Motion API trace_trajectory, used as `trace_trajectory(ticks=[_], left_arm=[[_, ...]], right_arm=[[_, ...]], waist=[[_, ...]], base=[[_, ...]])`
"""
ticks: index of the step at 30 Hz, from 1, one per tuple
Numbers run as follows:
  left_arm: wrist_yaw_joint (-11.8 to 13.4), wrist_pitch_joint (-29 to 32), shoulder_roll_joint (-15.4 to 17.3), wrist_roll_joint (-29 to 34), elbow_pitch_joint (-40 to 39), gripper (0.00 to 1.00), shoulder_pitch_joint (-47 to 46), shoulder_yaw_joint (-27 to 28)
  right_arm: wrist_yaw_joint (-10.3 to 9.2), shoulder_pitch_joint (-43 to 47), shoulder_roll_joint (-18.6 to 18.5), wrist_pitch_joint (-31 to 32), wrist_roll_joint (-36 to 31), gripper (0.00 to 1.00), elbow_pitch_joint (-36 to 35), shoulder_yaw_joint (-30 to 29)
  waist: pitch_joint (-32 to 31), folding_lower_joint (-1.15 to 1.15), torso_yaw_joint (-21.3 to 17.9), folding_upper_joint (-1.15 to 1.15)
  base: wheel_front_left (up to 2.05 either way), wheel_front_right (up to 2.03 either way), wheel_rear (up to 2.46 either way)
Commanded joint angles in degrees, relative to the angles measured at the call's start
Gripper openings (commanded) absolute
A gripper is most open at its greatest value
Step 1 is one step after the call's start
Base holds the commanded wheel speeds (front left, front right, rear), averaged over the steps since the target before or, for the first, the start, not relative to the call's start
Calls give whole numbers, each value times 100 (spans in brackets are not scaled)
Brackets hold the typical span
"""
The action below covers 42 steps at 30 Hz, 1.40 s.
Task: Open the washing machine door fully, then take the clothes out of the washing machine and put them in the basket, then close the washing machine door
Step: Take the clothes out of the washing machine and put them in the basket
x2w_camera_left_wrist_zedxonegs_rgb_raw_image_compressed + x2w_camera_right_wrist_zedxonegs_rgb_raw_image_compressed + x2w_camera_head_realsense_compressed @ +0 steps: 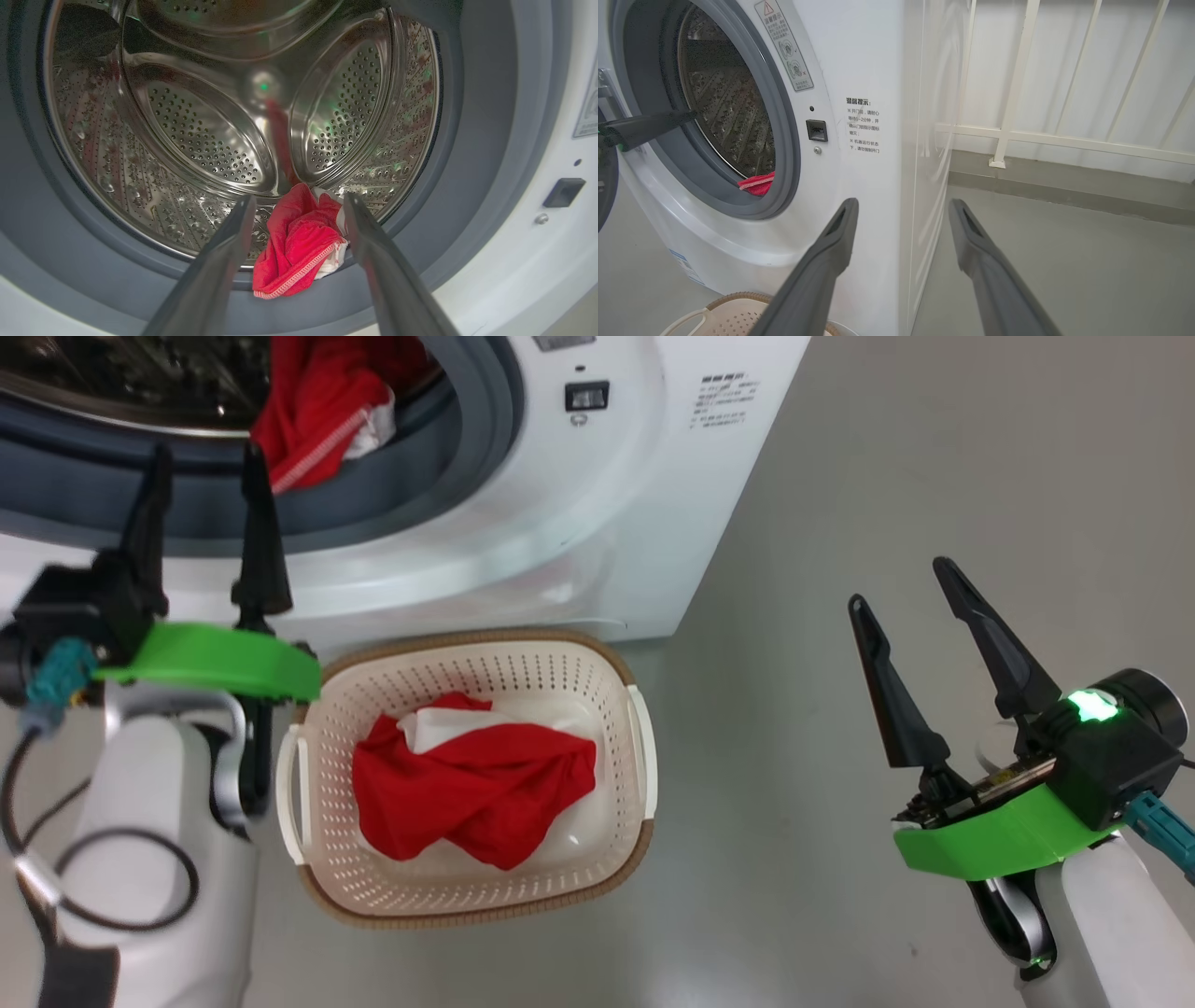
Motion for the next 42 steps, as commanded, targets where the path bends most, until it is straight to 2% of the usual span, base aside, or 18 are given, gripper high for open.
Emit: trace_trajectory(ticks=[1,10,20,25,31,37,42], left_arm=[[-41,-43,217,43,-32,100,-208,136],[-50,-43,353,183,730,100,-1324,82],[-257,8,531,208,1727,100,-2403,-11],[-428,701,535,-2,2430,100,-2871,-66],[-493,1629,640,-29,3085,100,-3226,-227],[-428,2300,697,-6,3574,100,-3391,-356],[-306,2507,799,43,3776,100,-3429,-416]], right_arm=[[35,-84,-41,-36,-49,100,-155,132],[35,-260,-85,-36,-94,100,-178,276],[35,-304,-95,-36,-87,100,-130,434],[35,-273,-72,-36,-52,100,-81,498],[35,-261,-10,-36,14,100,-62,559],[35,-258,140,-36,-45,100,-178,450],[35,-270,185,-36,-41,100,-145,503]], waist=[[324,0,-1,0],[755,0,-88,0],[948,0,-263,0],[914,0,-344,0],[882,0,-470,0],[926,0,-611,0],[966,0,-706,0]], base=[[0,0,0],[0,0,0],[0,0,0],[0,0,0],[0,0,0],[0,0,0],[0,0,0]])
